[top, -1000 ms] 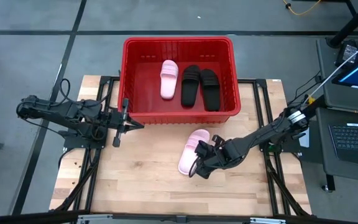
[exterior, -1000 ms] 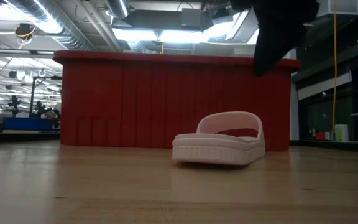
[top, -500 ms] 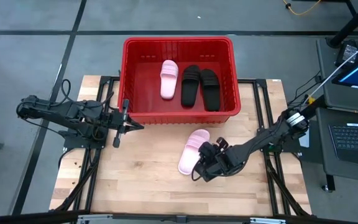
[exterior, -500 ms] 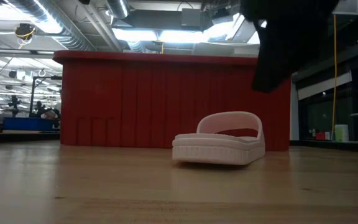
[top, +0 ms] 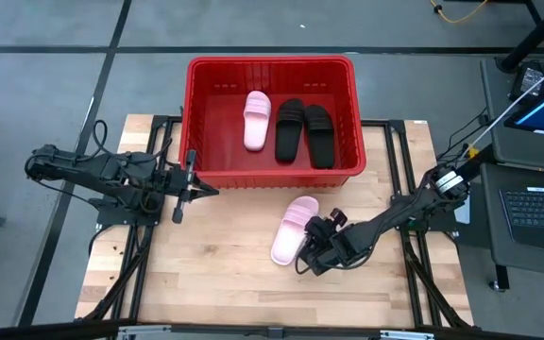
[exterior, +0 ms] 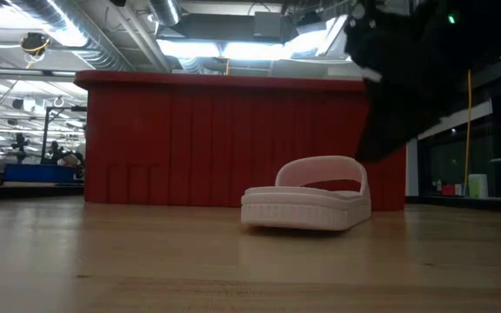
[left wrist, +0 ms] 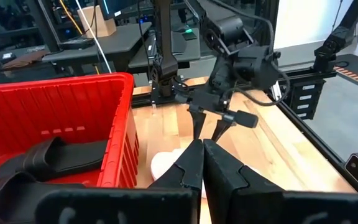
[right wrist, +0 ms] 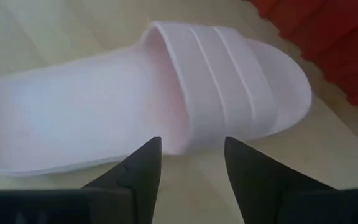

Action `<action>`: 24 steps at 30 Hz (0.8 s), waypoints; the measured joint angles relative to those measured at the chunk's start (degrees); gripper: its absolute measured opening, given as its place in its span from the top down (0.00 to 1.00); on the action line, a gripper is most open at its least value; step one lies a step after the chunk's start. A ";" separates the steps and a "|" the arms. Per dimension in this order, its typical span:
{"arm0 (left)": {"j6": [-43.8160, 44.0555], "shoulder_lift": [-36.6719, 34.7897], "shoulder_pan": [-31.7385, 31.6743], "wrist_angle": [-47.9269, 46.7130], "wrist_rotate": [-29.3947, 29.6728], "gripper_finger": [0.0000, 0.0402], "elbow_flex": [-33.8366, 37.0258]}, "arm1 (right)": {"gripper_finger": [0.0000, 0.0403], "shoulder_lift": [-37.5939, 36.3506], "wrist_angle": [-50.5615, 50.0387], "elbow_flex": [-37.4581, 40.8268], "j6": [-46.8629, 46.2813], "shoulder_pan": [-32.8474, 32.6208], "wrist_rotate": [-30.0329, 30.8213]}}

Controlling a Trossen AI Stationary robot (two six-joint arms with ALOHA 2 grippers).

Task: Pick and place slides into bin
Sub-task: Put the pink slide into the bin

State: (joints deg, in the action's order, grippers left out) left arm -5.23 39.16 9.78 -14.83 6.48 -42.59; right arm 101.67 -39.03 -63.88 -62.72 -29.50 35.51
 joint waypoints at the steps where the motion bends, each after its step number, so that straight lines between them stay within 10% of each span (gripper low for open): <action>1: 0.00 0.00 0.00 0.00 0.00 0.99 0.00 | 0.56 0.00 0.79 0.89 0.01 0.00 0.03; 24: 0.00 0.00 0.00 -0.04 0.04 0.99 0.00 | 0.61 0.00 10.60 5.23 7.52 6.90 0.47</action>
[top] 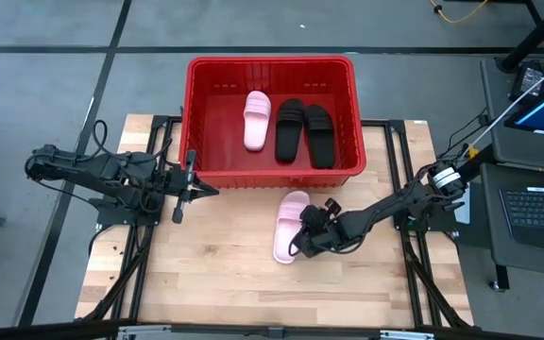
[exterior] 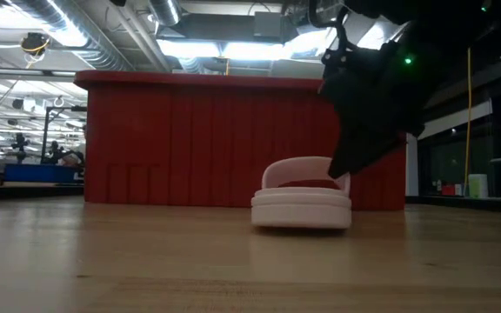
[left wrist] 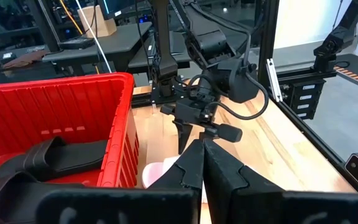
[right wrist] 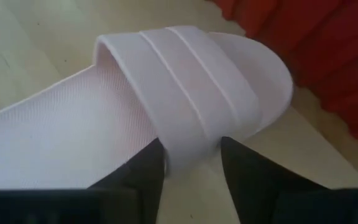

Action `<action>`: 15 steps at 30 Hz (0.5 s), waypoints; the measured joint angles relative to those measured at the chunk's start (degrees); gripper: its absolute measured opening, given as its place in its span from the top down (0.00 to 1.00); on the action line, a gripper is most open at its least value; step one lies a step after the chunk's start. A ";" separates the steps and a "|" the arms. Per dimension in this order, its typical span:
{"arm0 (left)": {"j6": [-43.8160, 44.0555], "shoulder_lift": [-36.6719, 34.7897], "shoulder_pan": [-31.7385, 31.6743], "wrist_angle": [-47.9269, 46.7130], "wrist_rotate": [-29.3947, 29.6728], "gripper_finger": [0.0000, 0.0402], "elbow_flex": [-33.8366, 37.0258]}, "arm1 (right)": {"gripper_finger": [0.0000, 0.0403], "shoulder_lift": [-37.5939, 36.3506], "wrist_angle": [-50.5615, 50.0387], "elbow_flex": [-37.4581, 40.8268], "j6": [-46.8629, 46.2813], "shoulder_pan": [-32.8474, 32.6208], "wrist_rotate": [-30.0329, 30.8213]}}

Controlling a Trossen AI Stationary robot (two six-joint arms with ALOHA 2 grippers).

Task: Pick and place slides into bin
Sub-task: Put the pink slide into the bin

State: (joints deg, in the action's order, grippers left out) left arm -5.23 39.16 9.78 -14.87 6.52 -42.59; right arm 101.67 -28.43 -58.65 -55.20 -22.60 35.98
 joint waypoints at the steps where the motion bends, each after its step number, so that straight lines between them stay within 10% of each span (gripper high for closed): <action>1: 0.00 0.00 0.00 -0.02 0.00 1.00 -0.01 | 0.64 0.00 0.43 0.00 0.00 0.11 -0.32; 7: 0.00 0.00 0.00 -0.07 0.00 0.99 -0.02 | 0.93 -0.15 2.77 -0.02 -0.03 0.70 -3.09; 15: 0.15 0.00 0.00 -0.04 -0.05 0.98 -0.02 | 0.97 -0.20 6.66 -0.59 -1.32 1.41 -4.91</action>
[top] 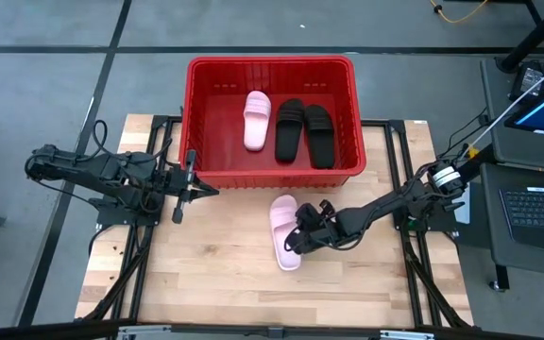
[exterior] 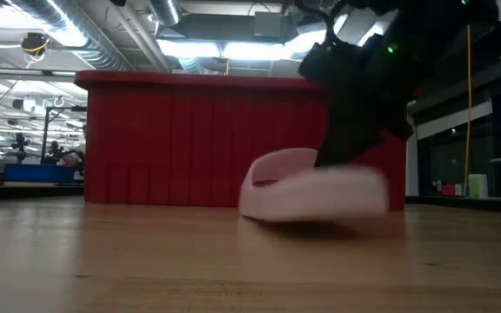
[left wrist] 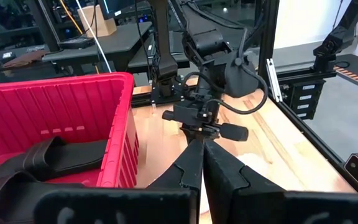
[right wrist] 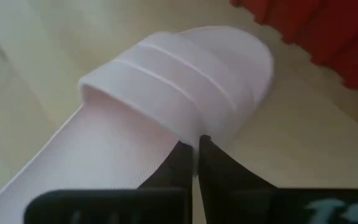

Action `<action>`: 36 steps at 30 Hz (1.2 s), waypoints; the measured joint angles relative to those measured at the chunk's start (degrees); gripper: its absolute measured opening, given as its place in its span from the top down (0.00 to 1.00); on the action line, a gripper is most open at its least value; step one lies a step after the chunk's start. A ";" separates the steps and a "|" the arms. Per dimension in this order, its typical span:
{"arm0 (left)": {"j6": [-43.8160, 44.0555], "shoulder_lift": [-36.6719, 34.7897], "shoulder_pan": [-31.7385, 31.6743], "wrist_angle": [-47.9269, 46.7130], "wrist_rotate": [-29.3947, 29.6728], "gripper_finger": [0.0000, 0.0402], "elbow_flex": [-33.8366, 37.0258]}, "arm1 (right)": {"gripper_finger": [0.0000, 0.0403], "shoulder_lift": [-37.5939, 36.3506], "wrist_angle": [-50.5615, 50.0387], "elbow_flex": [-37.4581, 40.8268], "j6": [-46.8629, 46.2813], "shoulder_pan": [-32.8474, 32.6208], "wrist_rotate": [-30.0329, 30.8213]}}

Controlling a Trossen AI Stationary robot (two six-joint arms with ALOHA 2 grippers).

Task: Pick and place slides into bin
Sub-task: Put the pink slide into the bin

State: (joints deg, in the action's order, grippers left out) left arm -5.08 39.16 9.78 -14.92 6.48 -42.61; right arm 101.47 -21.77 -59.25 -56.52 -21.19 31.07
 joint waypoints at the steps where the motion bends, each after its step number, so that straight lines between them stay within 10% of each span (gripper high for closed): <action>1: 0.02 0.00 0.00 0.02 0.00 0.98 0.00 | 0.97 0.00 -0.05 -0.55 0.03 0.00 -0.21; 36: 7.43 3.99 1.55 15.21 -0.27 0.80 -0.07 | 0.97 0.09 -25.21 -31.34 25.36 1.40 4.87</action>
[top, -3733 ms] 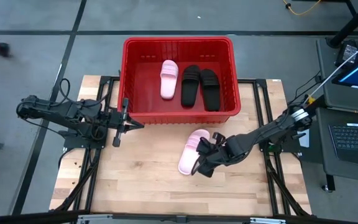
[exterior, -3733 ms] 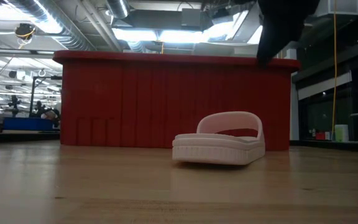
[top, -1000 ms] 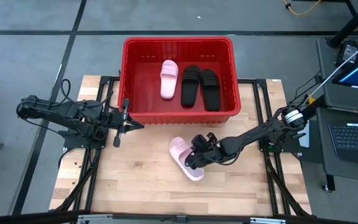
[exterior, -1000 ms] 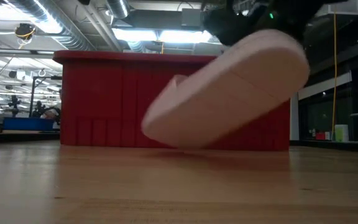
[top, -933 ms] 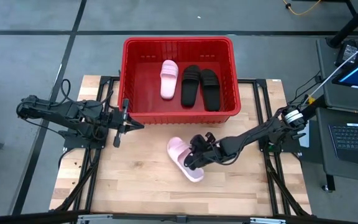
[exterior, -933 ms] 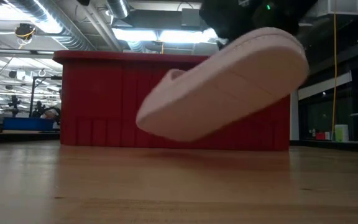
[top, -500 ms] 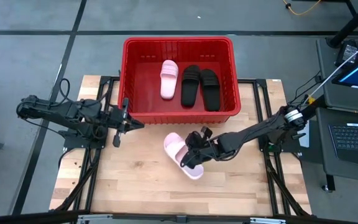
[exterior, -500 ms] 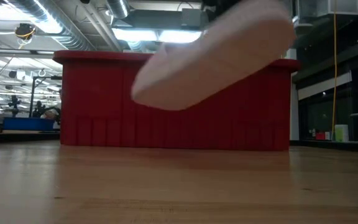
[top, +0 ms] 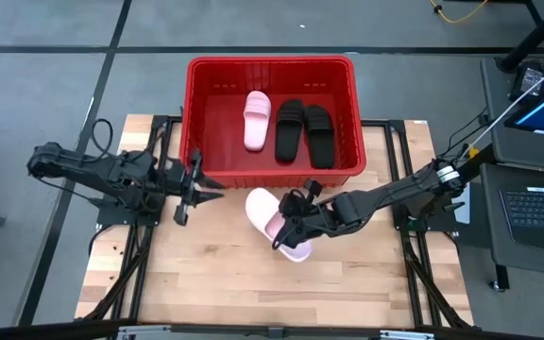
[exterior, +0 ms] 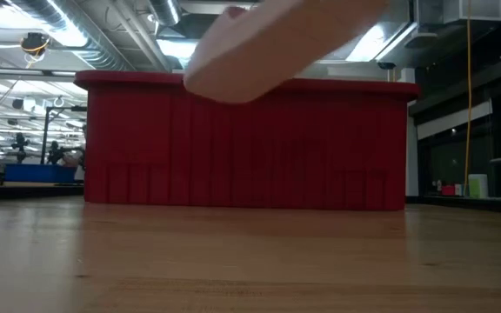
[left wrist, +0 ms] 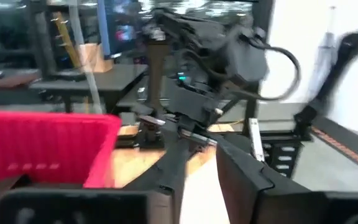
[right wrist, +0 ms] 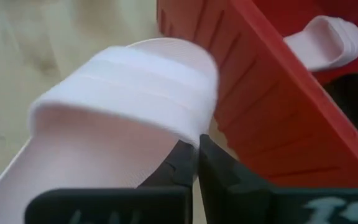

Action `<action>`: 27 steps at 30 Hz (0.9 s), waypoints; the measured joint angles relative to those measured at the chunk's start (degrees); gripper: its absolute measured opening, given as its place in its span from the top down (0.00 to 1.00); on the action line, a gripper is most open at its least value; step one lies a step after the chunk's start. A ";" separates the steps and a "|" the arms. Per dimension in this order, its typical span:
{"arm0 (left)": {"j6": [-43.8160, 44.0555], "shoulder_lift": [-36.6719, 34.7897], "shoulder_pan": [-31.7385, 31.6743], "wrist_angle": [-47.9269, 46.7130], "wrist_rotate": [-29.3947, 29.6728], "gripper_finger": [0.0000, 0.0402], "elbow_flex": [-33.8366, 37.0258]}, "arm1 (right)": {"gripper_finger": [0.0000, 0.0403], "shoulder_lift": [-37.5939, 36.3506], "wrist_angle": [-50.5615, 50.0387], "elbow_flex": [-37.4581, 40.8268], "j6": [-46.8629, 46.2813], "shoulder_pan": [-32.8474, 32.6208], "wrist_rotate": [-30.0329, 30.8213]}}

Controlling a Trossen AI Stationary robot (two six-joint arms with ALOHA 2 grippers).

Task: Pick and place slides into bin
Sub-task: Put the pink slide into the bin

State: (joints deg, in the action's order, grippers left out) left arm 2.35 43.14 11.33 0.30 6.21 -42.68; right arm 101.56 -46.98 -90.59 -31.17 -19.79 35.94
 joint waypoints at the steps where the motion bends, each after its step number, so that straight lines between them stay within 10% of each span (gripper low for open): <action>1: -1.41 0.90 0.59 1.08 0.00 0.79 0.00 | 0.97 0.00 -0.32 -0.75 0.14 -0.02 -0.03; 9: -8.24 6.97 4.03 3.85 9.14 0.69 -3.60 | 0.97 0.00 -3.04 -8.20 4.37 -0.04 1.33; 20: -9.46 10.51 6.75 -0.91 17.46 0.62 -10.57 | 0.97 -0.11 -11.25 -16.25 5.12 0.41 23.21; 27: -15.10 17.70 6.95 -0.96 26.71 0.62 -15.00 | 0.97 -0.11 -10.90 -16.63 6.03 3.33 26.09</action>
State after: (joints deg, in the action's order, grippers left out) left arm -12.74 60.85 18.28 -0.67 32.92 -57.68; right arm 101.45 -57.88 -107.22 -25.13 -16.46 62.03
